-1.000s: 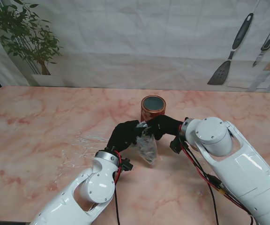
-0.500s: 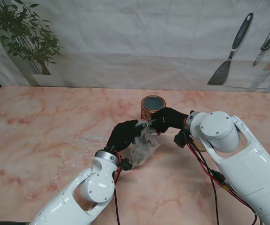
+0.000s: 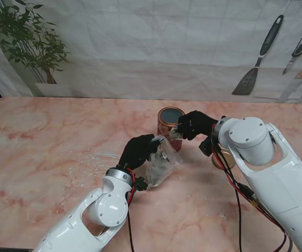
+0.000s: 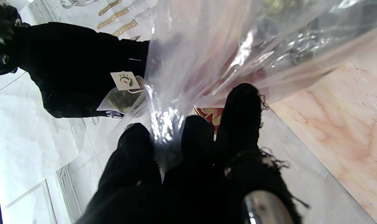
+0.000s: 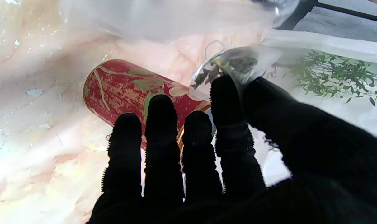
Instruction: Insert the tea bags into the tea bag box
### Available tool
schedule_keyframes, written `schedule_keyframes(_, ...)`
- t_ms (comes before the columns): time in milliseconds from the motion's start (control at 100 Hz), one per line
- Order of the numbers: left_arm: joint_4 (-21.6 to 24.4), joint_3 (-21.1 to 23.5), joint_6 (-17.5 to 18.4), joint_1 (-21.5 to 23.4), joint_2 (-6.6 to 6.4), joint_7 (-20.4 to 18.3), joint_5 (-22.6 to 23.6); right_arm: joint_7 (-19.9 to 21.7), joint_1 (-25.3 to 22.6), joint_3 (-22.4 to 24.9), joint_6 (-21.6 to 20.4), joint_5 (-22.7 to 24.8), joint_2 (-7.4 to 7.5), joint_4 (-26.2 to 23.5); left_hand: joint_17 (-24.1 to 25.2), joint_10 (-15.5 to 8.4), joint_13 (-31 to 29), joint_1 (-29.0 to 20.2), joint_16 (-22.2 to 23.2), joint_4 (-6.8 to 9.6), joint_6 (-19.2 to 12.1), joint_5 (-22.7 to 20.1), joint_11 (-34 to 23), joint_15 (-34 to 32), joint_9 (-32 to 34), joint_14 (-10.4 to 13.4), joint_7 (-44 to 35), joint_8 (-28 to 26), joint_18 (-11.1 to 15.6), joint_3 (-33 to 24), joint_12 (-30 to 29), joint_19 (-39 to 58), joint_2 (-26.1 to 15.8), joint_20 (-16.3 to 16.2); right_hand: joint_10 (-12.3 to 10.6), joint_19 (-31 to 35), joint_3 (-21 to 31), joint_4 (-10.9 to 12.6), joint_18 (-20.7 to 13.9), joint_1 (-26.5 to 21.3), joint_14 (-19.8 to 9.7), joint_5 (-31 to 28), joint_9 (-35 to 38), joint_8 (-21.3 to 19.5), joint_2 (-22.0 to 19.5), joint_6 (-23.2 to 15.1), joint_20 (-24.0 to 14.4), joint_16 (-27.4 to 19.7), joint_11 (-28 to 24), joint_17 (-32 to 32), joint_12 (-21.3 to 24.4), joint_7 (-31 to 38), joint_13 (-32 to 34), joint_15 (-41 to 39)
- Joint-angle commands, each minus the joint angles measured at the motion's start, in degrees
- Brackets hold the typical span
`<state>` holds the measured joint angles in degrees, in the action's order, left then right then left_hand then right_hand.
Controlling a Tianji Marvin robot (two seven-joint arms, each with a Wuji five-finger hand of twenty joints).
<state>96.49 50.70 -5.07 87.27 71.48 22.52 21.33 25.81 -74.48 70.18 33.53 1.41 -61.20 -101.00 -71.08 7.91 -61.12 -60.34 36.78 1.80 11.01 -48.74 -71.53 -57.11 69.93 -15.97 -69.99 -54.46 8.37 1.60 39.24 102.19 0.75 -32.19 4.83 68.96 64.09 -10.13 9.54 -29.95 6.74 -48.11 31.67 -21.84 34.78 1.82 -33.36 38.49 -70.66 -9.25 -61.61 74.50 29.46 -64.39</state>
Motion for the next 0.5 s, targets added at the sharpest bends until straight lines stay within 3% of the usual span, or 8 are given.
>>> schedule_keyframes(0,0.39,-0.05,-0.2,-0.13,0.02,-0.77,0.01,0.19,0.58,0.45,0.47,0.07,-0.14,-0.48,7.36,-5.41,-11.57,-1.84,-0.09,0.1,5.11,-3.61,2.45,-28.9,-1.29,-1.69,-6.4,-1.52,6.13,-0.6,-0.98,17.79,-2.09,1.02,-0.12,-0.04,2.28,3.14,0.87,-2.11,0.41,-1.61,1.02,-0.52,0.59,-0.6,0.23,0.18,-0.27,-0.32,0.23,0.65,1.0,-0.76)
schedule_keyframes(300,0.41,-0.06,-0.25,-0.14,-0.04,-1.0,-0.01,-2.44,1.72,0.43,3.64,2.7,-0.58,-0.68,7.36,-5.43,-11.57,-1.8,-0.09,0.08,5.08,-3.65,2.44,-28.89,-1.28,-1.69,-6.45,-1.54,6.07,-0.59,-0.97,17.79,-2.11,0.98,-0.28,0.14,2.23,2.97,1.01,-2.02,0.32,-1.74,1.57,-0.48,0.75,-0.72,0.14,0.32,-0.39,-0.67,0.15,0.43,1.49,-1.01)
schedule_keyframes(490,0.16,-0.14,0.02,-0.23,-0.05,-1.24,-0.31,-4.33,2.34,-1.29,4.05,10.11,-0.52,-0.19,7.36,-5.44,-11.57,-1.83,-0.09,0.09,5.1,-3.58,2.46,-28.89,-1.34,-1.69,-6.4,-1.53,6.17,-0.61,-0.96,17.79,-2.15,1.0,-0.91,0.35,2.94,2.72,1.12,-1.36,0.07,-2.54,2.46,-0.15,1.54,-1.54,0.16,0.31,-0.39,-1.37,0.27,0.24,2.45,-1.07)
